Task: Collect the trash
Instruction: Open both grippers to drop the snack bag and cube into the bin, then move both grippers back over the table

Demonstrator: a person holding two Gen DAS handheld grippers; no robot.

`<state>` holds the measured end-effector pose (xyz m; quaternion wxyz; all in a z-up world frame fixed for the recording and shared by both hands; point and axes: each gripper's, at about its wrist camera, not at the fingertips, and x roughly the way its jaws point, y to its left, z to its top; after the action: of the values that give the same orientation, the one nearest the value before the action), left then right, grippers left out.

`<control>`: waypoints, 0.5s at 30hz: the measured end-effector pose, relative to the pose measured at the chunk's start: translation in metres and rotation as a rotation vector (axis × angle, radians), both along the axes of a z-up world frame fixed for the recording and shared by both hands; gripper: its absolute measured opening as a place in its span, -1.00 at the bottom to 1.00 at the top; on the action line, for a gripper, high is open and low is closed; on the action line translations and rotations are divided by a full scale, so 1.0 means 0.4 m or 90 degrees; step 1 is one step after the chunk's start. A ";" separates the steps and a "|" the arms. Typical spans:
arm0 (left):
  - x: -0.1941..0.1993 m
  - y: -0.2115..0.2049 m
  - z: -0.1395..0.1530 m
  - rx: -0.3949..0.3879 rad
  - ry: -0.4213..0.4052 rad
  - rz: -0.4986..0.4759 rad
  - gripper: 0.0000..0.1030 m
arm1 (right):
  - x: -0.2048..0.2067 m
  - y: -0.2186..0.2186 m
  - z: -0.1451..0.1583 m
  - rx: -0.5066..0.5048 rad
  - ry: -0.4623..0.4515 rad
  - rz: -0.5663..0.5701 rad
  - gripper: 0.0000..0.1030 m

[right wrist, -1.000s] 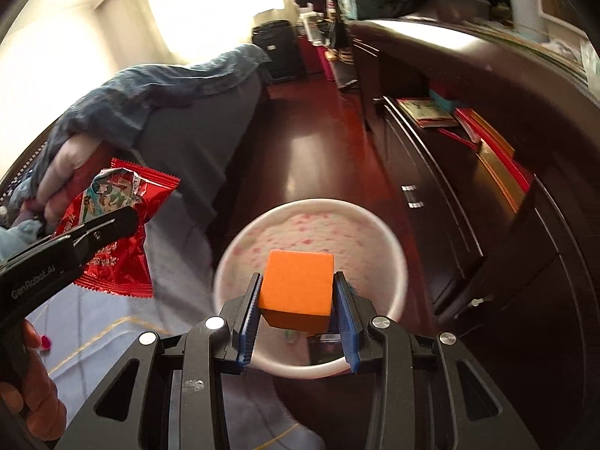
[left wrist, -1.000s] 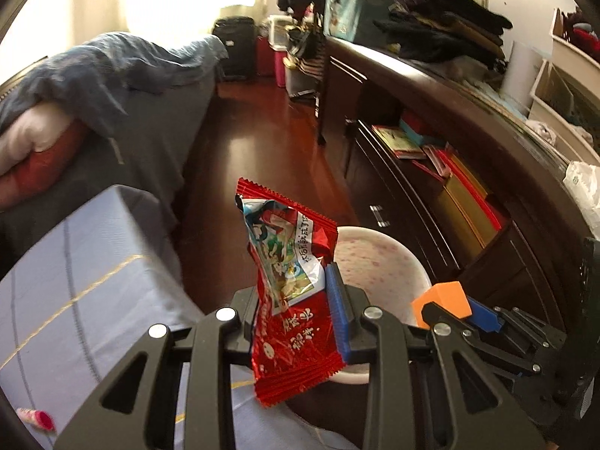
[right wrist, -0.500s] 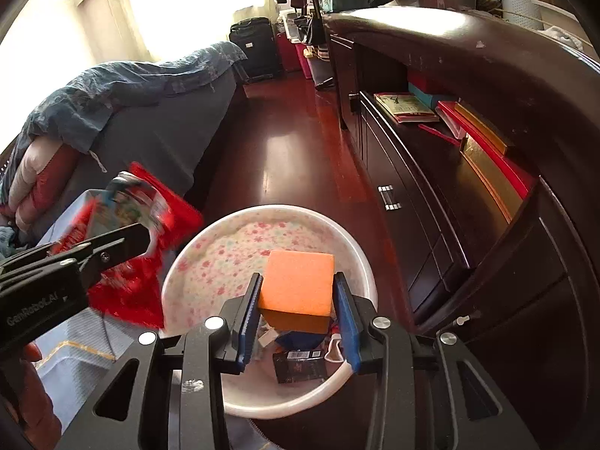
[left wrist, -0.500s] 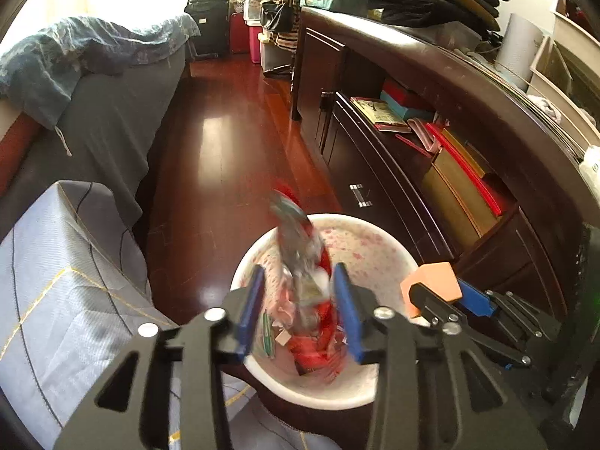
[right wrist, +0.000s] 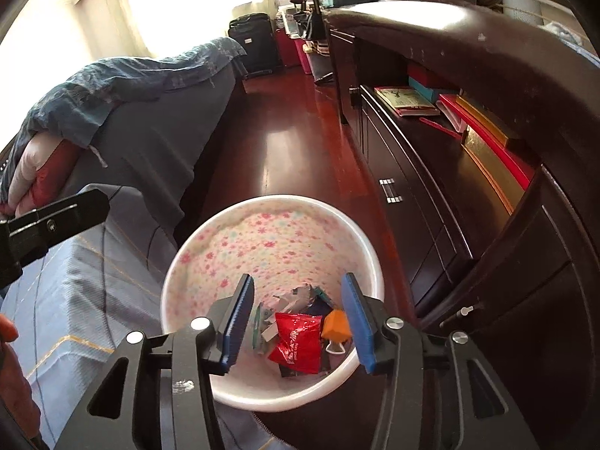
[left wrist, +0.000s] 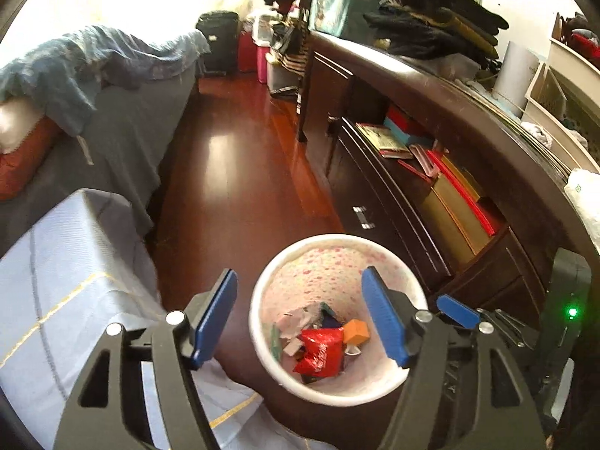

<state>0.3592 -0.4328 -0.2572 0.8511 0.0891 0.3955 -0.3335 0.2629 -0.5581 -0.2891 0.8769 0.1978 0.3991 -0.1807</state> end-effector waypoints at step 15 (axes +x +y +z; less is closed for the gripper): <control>-0.078 0.279 0.124 0.019 -0.064 0.135 0.67 | -0.038 0.197 0.088 0.028 -0.019 0.100 0.48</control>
<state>0.3279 -0.3212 -0.2076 0.8990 0.0756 0.3646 -0.2307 0.2476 -0.4793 -0.2539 0.8897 0.1878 0.4039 -0.0997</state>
